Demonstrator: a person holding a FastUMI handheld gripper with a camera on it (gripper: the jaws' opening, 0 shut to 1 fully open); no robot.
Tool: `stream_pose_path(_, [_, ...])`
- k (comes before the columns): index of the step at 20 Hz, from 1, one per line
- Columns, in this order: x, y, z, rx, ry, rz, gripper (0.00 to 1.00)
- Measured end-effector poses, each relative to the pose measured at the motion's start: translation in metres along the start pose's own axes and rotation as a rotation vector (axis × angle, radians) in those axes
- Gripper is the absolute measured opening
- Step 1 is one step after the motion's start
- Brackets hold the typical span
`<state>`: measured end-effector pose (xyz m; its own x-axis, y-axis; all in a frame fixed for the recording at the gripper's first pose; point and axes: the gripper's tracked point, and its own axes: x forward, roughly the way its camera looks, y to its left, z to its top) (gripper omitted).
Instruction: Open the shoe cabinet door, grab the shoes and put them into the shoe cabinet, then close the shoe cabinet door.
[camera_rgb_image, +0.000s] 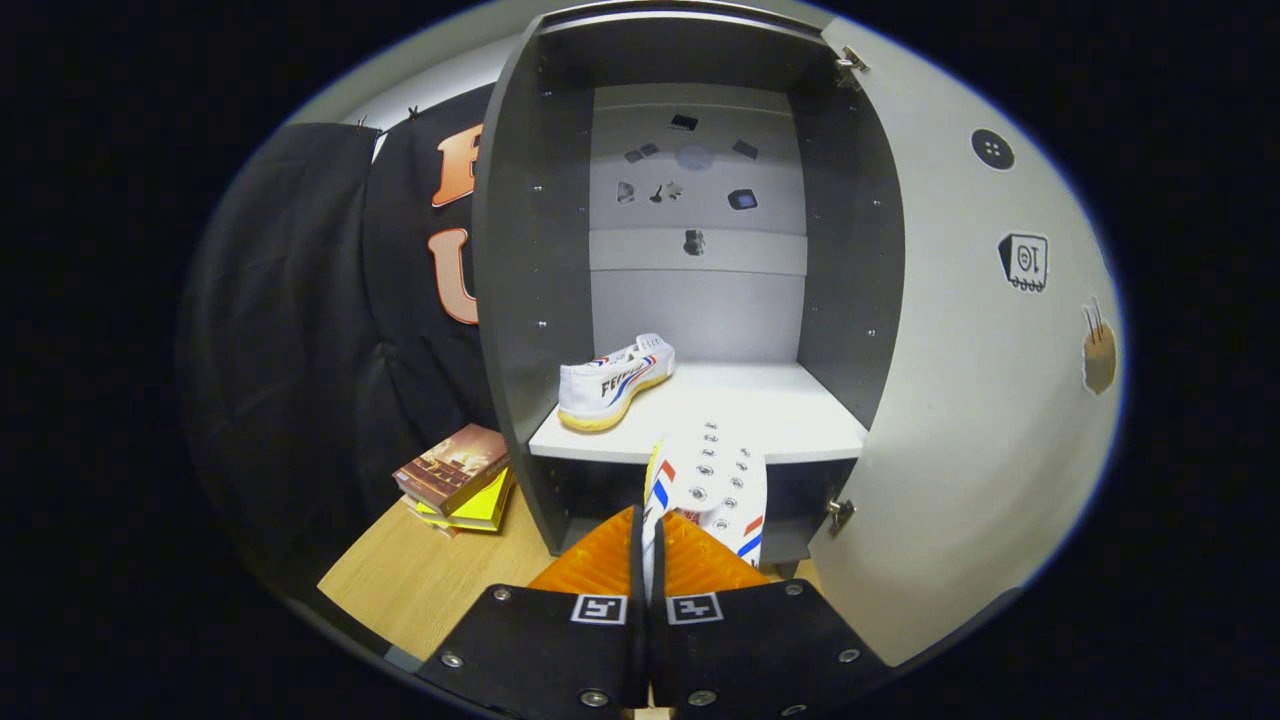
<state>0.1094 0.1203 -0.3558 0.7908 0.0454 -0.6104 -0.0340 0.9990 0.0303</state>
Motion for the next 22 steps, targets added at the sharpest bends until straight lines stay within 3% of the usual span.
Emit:
stream_pose_path(10, [0.098, -0.030, 0.075, -0.079, -0.039, -0.043, 0.00])
stream_pose_path(22, [0.205, -0.037, 0.070, -0.105, 0.059, -0.070, 0.00])
